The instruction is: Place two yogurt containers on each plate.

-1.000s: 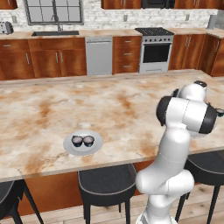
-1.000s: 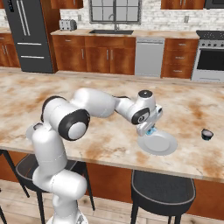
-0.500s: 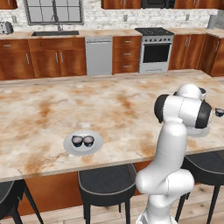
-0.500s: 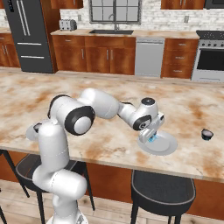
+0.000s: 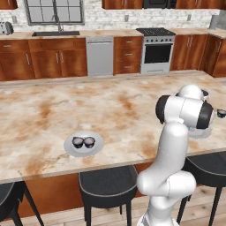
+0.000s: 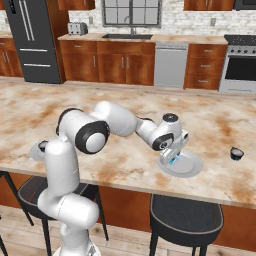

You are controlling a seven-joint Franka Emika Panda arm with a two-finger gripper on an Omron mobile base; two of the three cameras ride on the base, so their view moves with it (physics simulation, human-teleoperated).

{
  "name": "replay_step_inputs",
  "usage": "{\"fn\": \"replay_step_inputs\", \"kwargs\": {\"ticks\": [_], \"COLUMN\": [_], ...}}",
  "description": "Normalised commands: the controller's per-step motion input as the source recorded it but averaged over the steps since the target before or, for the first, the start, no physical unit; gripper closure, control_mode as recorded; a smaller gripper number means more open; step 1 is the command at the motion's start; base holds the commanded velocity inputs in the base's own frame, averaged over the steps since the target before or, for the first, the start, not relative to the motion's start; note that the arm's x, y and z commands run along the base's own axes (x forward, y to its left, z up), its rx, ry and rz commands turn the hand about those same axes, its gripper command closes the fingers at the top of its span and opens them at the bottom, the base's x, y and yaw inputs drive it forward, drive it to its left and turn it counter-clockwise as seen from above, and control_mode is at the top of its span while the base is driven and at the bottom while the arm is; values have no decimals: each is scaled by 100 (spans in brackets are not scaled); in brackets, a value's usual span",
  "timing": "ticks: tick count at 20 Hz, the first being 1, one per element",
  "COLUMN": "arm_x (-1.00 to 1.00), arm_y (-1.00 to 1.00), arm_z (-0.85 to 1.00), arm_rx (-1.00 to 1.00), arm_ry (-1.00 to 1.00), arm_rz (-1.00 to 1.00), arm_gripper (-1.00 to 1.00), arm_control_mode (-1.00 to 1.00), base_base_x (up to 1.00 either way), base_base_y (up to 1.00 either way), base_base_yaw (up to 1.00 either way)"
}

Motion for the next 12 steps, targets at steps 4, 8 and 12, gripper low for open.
{"fn": "replay_step_inputs", "kwargs": {"ticks": [4, 8, 12], "arm_x": [-3, -58, -64], "arm_y": [-1, 0, 34], "arm_z": [0, 46, 79], "arm_rx": [0, 0, 0], "arm_ry": [0, -7, -5], "arm_rz": [0, 0, 0], "arm_gripper": [-100, -100, -100], "arm_control_mode": [-100, -100, -100], "base_base_x": [0, 0, 0], "base_base_y": [0, 0, 0], "base_base_yaw": [0, 0, 0]}}
